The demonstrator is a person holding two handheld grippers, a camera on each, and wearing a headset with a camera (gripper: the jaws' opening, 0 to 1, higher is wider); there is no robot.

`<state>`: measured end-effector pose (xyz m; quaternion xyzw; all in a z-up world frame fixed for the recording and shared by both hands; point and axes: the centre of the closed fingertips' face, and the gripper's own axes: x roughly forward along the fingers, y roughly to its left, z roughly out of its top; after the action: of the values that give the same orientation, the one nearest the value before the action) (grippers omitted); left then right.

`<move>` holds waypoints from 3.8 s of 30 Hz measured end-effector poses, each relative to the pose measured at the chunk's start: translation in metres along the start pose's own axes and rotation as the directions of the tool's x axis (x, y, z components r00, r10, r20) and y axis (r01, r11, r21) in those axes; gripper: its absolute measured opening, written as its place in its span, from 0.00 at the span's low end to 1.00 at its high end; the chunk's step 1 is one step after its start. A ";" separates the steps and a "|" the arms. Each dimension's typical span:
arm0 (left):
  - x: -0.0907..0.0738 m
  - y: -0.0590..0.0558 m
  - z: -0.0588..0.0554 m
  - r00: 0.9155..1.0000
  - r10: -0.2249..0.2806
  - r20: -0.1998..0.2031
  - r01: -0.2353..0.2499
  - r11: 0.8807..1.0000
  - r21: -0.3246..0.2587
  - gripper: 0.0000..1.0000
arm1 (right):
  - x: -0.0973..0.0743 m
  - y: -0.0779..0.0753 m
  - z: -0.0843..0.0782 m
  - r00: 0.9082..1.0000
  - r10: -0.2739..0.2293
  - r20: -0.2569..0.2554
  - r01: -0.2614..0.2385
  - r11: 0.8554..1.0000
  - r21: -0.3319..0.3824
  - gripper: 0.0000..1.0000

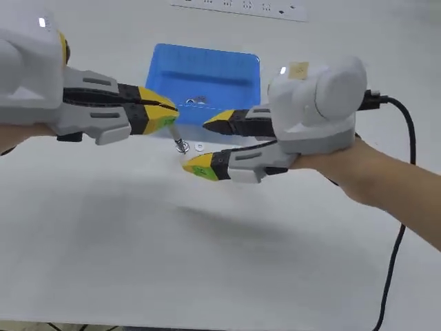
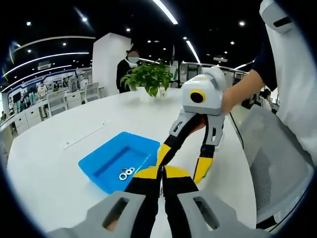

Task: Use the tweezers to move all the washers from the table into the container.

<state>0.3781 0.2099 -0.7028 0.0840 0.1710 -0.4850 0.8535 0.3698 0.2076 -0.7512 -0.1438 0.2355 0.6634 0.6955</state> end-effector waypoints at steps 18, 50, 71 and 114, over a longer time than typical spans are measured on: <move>0.007 0.002 0.001 0.999 -0.036 -0.015 0.036 0.999 0.012 0.05 | 0.031 -0.001 -0.002 0.983 0.167 -0.072 -0.177 0.971 -0.161 0.24; 0.005 -0.014 0.003 1.000 -0.013 -0.016 0.013 1.000 0.003 0.26 | 0.030 -0.007 -0.002 0.985 0.151 -0.078 -0.165 0.962 -0.216 0.10; -0.023 -0.009 0.011 0.988 0.149 0.042 -0.151 0.986 0.063 0.67 | -0.012 0.015 0.017 0.993 0.112 -0.029 -0.116 0.968 -0.223 0.10; -0.049 -0.001 -0.017 0.956 0.292 0.033 -0.282 0.944 -0.170 1.00 | -0.015 -0.116 0.052 0.977 -0.126 0.173 0.124 0.992 0.022 0.10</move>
<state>0.3507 0.2538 -0.6999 0.0238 0.1714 -0.3421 0.9236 0.4913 0.2128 -0.7122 -0.0961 0.1681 0.6272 0.7544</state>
